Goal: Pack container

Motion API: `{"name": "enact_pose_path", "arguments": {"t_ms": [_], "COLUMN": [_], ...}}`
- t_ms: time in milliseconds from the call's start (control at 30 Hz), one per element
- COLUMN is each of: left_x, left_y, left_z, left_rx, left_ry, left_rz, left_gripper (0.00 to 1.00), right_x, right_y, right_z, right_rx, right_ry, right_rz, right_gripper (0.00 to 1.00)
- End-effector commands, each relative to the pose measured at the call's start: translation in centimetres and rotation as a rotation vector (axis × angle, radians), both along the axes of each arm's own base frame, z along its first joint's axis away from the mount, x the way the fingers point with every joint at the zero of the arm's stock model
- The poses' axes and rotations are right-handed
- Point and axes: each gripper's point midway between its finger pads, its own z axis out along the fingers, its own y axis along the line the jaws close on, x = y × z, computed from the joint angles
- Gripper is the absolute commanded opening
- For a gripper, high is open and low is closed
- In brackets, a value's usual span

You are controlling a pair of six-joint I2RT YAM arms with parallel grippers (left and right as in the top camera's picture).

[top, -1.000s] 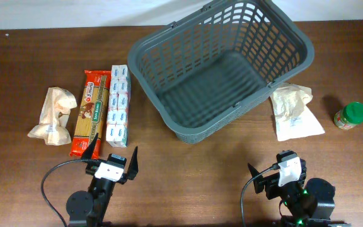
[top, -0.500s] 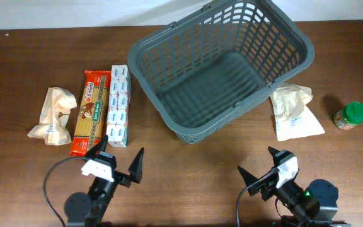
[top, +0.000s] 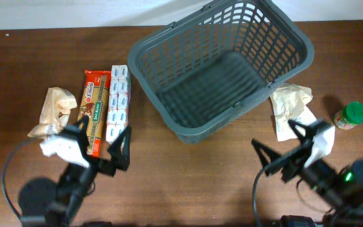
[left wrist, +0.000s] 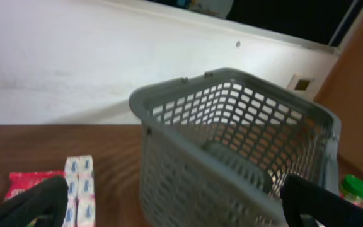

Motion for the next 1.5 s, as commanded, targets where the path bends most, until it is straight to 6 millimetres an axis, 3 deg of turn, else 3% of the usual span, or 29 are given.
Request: {"name": "enact_pose_path", "arguments": {"t_ms": [0, 133, 333, 433, 467, 533, 667, 933, 967, 1033, 1067, 1133, 1267, 1333, 1467], "left_x": [1.5, 3.7, 6.9, 8.4, 9.0, 8.6, 7.8, 6.2, 6.0, 5.4, 5.2, 4.5, 2.7, 1.6, -0.4], "left_y": [0.1, 0.1, 0.1, 0.1, -0.2, -1.0, -2.7, -2.7, -2.7, -2.5, -2.2, -1.7, -1.9, -2.4, -4.5], "left_z": [3.2, 4.7, 4.5, 3.5, 2.1, 0.5, -0.6, -1.8, -1.6, -1.2, -1.0, -0.4, 1.7, 2.7, 3.3], "left_rx": [0.075, 0.163, 0.197, 0.195, 0.186, 0.165, 0.178, 0.174, 0.186, 0.224, 0.245, 0.298, 0.405, 0.457, 0.529], "left_ry": [0.028, 0.111, 0.310, 0.371, 0.423, 0.498, 0.525, 0.614, 0.613, 0.610, 0.616, 0.628, 0.616, 0.599, 0.574], "left_rz": [0.000, -0.020, -0.047, -0.053, -0.076, -0.130, -0.265, -0.274, -0.280, -0.286, -0.268, -0.221, -0.187, -0.197, -0.276], "left_gripper": [0.99, 0.99, 0.99, 0.99, 0.99, 0.99, 0.99, 0.99, 0.93, 0.72, 0.55, 0.36, 0.25, 0.02, 0.02], "right_x": [1.6, 2.6, 3.7, 4.1, 4.3, 4.5, 5.5, 7.9, 8.1, 8.6, 8.9, 9.7, 11.7, 12.7, 14.2], "right_y": [0.0, -0.7, -1.9, -1.8, -1.8, -1.8, -2.3, -6.5, -6.7, -7.1, -7.1, -7.2, -7.4, -7.5, -7.6], "right_z": [3.9, 6.6, 9.4, 8.7, 8.0, 7.7, 7.5, 8.0, 8.2, 8.6, 8.9, 9.0, 8.4, 7.6, 6.0], "right_rx": [-0.103, -0.215, -0.236, -0.186, -0.171, -0.152, -0.085, -0.074, -0.079, -0.089, -0.091, -0.093, -0.094, -0.080, -0.050], "right_ry": [-0.015, 0.058, 0.191, 0.267, 0.307, 0.334, 0.380, 0.463, 0.470, 0.485, 0.494, 0.511, 0.556, 0.587, 0.651], "right_rz": [0.035, 0.043, -0.007, -0.015, -0.017, -0.020, -0.089, -0.373, -0.386, -0.401, -0.403, -0.403, -0.403, -0.412, -0.432], "right_gripper": [0.99, 0.99, 0.99, 0.99, 0.99, 0.99, 0.97, 0.88, 0.85, 0.80, 0.78, 0.68, 0.40, 0.29, 0.10]}}
